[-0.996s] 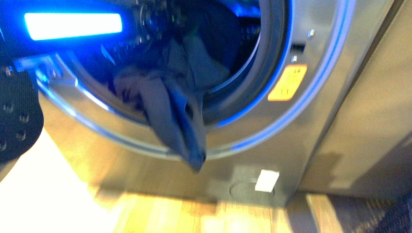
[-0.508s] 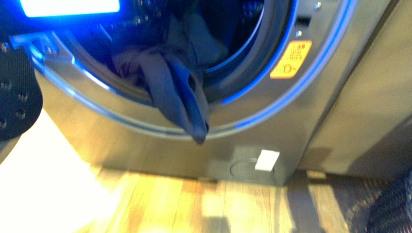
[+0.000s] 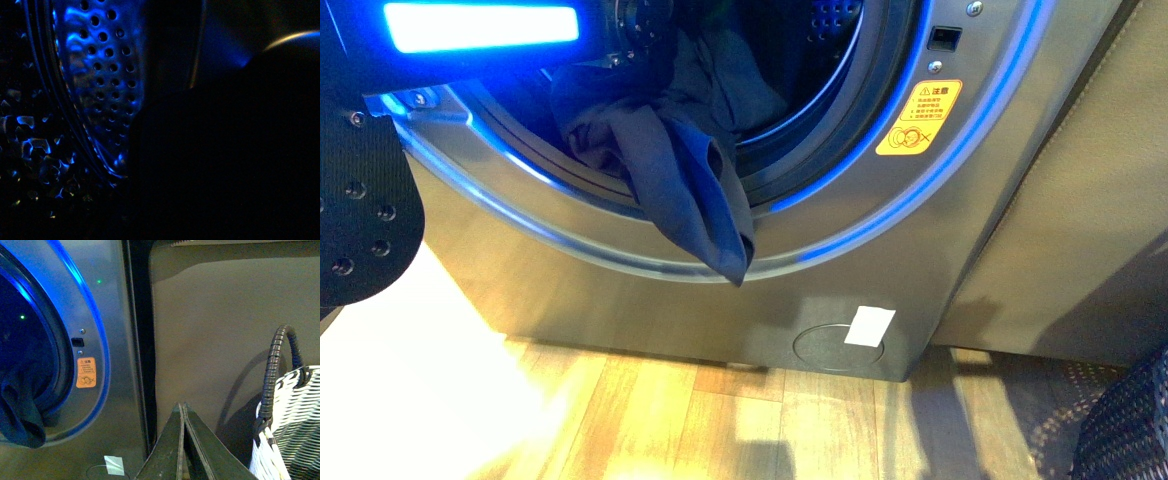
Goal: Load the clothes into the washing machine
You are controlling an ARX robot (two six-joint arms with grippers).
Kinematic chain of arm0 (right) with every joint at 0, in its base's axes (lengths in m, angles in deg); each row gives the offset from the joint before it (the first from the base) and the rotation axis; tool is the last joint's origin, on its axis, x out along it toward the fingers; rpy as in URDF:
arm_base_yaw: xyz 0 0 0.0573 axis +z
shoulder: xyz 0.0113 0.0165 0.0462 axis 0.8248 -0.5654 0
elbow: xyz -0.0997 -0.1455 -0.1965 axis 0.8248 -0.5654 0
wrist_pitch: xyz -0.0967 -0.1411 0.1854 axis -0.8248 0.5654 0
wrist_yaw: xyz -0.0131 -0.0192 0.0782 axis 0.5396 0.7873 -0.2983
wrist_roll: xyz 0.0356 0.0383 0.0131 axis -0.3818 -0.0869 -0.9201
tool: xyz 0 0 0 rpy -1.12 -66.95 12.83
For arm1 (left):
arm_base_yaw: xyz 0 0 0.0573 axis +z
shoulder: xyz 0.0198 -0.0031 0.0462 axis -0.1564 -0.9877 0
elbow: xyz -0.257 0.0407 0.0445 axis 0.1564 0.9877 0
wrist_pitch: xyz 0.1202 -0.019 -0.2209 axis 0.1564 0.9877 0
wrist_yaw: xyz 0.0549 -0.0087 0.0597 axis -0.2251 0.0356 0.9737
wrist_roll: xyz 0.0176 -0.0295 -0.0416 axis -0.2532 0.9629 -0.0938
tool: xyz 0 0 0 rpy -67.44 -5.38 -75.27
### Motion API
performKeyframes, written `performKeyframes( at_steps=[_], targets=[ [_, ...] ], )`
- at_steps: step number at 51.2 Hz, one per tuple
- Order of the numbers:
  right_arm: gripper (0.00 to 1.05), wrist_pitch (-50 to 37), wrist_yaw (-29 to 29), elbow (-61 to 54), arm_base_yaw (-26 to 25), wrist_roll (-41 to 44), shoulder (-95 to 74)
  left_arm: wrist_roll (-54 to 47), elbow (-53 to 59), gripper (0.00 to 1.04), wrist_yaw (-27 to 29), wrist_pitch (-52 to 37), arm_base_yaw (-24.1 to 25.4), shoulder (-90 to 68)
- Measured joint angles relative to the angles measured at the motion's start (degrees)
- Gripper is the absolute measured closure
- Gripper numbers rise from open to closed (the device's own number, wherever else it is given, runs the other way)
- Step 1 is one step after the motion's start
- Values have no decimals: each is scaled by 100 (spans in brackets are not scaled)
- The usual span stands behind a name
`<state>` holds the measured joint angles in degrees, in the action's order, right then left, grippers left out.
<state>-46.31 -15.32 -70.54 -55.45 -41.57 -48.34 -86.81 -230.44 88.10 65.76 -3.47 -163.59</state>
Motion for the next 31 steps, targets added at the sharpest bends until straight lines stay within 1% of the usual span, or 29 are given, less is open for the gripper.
performKeyframes(
  at_steps=[7, 17, 24, 31],
  targets=[
    [102, 0, 0, 0, 0, 0, 0, -20, 0, 97, 20, -535, 4, -94],
    [102, 0, 0, 0, 0, 0, 0, -13, 0, 97, 79, -1080, 17, -129],
    [102, 0, 0, 0, 0, 0, 0, -48, 0, 97, 26, -1117, 17, -129],
    [102, 0, 0, 0, 0, 0, 0, -129, 0, 97, -192, -826, 11, -151]
  ],
)
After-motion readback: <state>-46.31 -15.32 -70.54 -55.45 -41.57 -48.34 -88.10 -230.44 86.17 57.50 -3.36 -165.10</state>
